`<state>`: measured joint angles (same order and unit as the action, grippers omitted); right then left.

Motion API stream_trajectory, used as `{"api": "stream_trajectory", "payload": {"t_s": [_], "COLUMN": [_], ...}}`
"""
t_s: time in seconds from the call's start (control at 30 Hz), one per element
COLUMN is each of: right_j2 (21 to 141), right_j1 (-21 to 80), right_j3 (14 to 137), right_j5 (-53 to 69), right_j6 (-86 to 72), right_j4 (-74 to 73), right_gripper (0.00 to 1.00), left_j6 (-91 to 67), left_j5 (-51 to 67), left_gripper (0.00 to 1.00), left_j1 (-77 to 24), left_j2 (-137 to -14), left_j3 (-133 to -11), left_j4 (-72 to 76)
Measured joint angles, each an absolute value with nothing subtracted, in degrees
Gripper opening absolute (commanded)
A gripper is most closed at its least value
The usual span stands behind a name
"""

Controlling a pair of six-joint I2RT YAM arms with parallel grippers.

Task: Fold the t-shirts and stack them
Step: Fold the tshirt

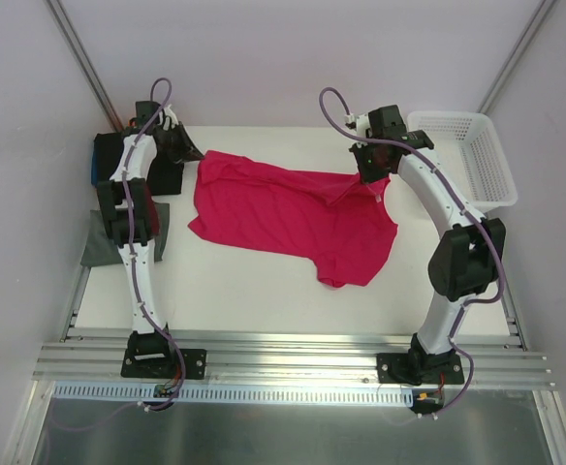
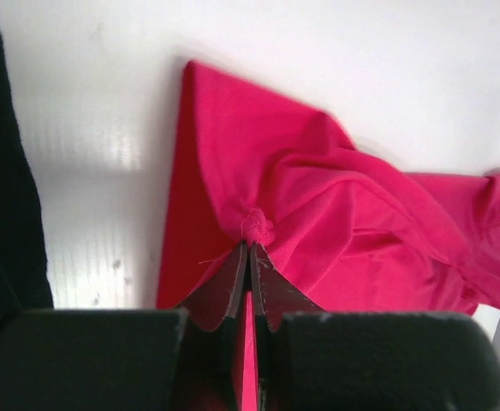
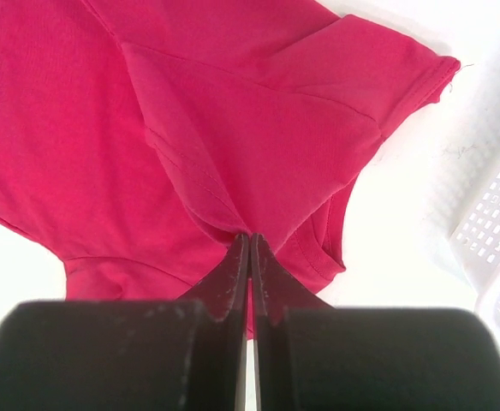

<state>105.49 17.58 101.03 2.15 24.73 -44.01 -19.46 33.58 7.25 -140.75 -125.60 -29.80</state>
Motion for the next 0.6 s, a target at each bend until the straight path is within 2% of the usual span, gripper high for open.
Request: {"api": "stream_trajectory", "payload": {"t_s": [0.17, 0.27, 0.47, 0.53, 0.6], "right_j2": [105.7, 105.7, 105.7, 105.6, 105.4], "right_j1": [17.4, 17.4, 17.4, 17.4, 17.4], "right_j3": [101.0, 101.0, 100.4, 99.7, 98.8], "right_j5": [2.2, 2.2, 2.2, 2.2, 2.2], "right_j6": [24.9, 24.9, 24.9, 24.9, 25.0], "right_j4": [-43.8, -43.7, -43.1, -42.9, -42.7], "right_gripper": [0.01, 0.01, 0.01, 0.01, 0.01], "left_j6": [-19.0, -18.6, -17.7, -17.4, -17.1], "left_j5": [34.5, 34.7, 34.6, 34.6, 34.6], "left_gripper": [0.0, 0.1, 0.11, 0.01, 0.0], "left_j1": [7.2, 7.2, 7.2, 7.1, 7.1], "left_j2": [-135.1, -132.7, -132.4, -132.4, -132.4], "left_j3": [-125.6, -125.7, -126.0, -126.0, -126.0], "left_j4": [-29.8, -29.6, -29.5, -29.5, -29.5]}}
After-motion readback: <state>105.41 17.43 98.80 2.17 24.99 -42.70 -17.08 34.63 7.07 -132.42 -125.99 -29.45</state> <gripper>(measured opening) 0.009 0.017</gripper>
